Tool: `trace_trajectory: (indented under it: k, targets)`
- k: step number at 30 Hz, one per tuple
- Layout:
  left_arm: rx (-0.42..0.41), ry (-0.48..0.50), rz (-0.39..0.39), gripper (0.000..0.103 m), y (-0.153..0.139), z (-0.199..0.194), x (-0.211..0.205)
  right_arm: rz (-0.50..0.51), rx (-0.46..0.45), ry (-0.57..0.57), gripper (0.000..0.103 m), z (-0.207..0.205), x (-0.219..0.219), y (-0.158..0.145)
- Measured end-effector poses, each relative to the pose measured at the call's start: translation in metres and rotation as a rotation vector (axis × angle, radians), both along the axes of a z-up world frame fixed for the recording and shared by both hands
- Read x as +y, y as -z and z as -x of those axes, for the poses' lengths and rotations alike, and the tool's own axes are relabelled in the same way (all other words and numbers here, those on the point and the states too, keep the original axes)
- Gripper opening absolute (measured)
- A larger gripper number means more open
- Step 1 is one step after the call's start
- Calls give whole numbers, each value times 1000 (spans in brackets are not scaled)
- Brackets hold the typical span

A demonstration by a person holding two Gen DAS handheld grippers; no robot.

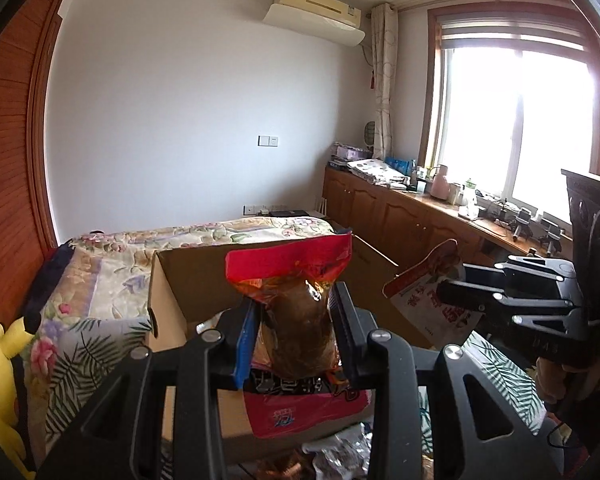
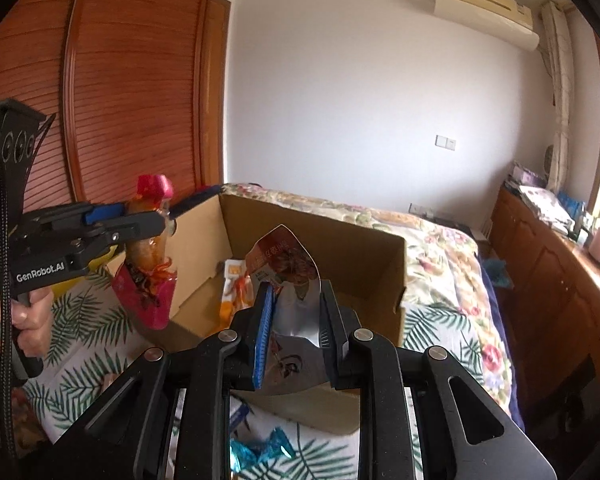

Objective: Organize snacks
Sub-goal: 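Lower both snacks into the box and open both tools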

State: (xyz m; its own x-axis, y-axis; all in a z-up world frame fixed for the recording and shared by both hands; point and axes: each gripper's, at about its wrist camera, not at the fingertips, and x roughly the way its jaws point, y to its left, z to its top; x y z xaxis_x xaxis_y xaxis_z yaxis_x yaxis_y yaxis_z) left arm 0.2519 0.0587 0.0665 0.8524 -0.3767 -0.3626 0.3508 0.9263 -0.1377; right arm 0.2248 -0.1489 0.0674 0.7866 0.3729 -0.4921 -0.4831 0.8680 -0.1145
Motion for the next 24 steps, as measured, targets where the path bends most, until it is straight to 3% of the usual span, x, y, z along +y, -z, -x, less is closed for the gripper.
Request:
trace_trajectory:
  k: [10,24]
  targets:
    - [56,-21,-7,33,23,-32,2,7,26,1,20,-30,10,20]
    - [116,-12,-36,36,45,-48,-11,18,84,-9,20,-54,19,45]
